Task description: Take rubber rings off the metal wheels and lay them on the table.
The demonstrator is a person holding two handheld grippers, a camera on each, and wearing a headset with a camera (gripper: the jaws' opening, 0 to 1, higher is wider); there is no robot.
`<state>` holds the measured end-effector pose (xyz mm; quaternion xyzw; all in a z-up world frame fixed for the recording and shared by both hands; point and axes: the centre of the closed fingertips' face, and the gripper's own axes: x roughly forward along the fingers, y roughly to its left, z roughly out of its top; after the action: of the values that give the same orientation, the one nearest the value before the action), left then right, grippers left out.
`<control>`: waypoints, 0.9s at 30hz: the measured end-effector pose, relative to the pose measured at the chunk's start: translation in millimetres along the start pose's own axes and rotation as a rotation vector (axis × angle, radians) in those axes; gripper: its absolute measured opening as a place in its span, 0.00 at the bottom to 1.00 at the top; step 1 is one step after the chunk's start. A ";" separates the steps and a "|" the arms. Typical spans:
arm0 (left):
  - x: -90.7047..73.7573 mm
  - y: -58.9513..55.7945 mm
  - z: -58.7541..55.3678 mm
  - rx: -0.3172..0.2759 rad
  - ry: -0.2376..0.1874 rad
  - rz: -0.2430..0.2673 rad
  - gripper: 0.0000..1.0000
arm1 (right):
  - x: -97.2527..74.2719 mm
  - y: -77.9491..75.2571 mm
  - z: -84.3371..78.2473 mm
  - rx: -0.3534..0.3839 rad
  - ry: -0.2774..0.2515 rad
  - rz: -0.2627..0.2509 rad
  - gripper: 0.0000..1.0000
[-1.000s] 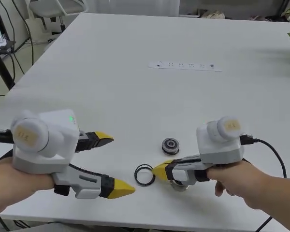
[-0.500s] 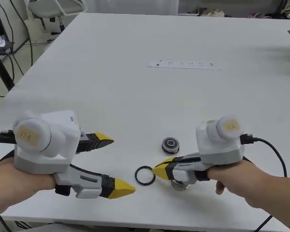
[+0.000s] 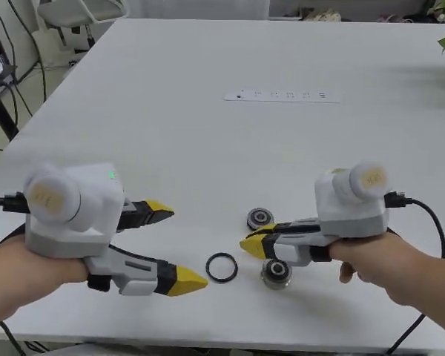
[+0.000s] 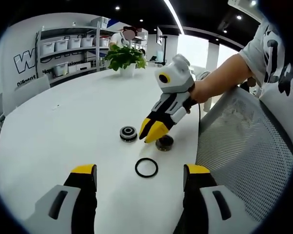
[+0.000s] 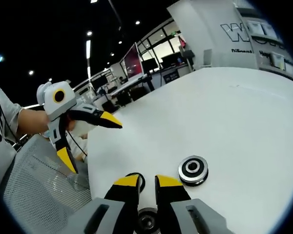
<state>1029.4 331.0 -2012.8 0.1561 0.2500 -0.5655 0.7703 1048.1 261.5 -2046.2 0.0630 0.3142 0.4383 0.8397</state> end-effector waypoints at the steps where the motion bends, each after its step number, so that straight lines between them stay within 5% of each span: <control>1: 0.7 1.0 0.8 -0.001 0.000 -0.001 0.70 | -1.6 -1.7 1.7 0.002 -0.005 -0.005 0.10; 27: 31.4 28.0 12.4 -0.026 0.019 -0.020 0.63 | -30.2 -58.9 -0.3 -0.076 -0.012 -0.153 0.19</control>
<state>1066.0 308.3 -2021.4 0.1489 0.2662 -0.5683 0.7642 1076.4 202.2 -2054.7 0.0097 0.2962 0.3839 0.8745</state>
